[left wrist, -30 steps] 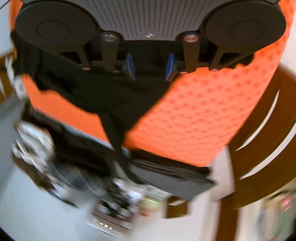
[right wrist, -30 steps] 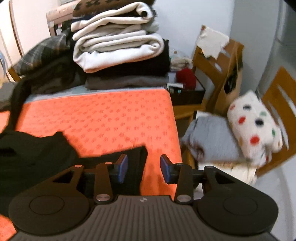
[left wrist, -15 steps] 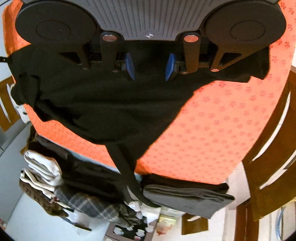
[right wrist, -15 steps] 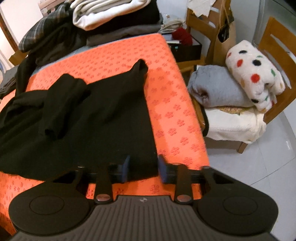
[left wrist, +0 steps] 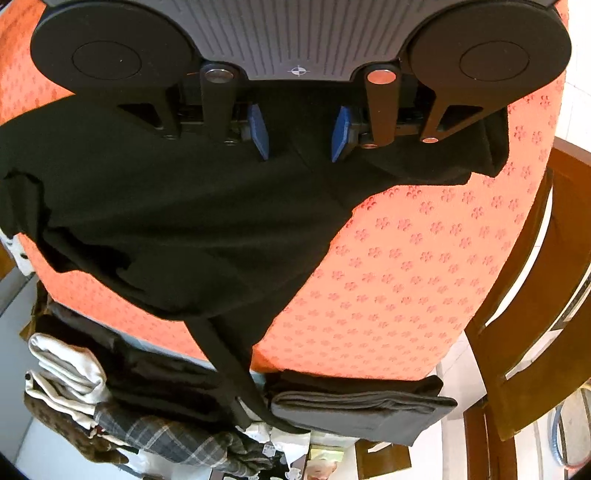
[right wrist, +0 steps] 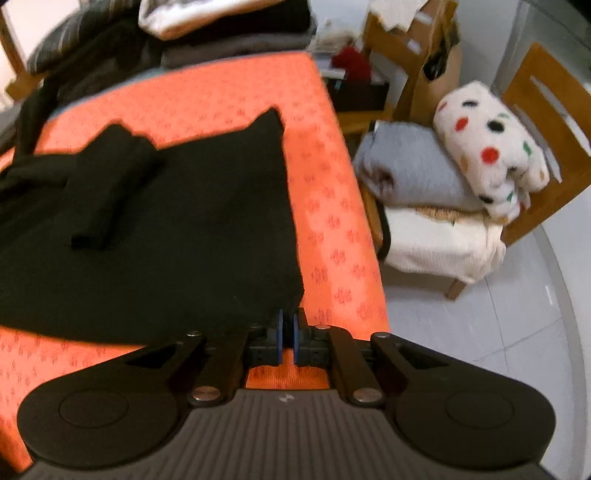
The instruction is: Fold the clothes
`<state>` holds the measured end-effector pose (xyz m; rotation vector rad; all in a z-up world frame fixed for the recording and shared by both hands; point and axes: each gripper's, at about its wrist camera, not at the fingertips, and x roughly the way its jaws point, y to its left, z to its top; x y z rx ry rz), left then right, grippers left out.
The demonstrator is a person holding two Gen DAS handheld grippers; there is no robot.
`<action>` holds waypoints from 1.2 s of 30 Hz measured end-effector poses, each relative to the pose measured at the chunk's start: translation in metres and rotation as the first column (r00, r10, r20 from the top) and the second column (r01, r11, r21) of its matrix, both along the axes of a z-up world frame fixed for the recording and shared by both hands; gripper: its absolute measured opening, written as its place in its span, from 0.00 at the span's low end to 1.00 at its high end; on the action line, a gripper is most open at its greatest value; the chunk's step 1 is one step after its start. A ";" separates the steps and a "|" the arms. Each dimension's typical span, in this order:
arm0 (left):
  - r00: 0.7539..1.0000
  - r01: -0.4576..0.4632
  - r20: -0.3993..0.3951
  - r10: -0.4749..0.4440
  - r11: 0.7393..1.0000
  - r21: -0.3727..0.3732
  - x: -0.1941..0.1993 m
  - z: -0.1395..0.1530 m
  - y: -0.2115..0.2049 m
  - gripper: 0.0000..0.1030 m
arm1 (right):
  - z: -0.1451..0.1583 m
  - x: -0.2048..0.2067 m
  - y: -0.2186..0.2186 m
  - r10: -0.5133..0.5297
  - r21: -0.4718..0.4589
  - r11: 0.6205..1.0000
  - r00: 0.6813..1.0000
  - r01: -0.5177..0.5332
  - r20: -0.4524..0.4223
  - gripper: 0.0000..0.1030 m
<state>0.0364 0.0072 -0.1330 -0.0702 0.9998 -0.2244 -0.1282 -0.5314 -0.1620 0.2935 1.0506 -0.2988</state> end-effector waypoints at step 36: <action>0.951 0.291 0.106 -0.291 0.957 0.011 0.132 0.007 -0.096 0.55 | 0.015 0.094 0.059 0.066 0.361 0.923 0.978 -0.135 0.197 0.32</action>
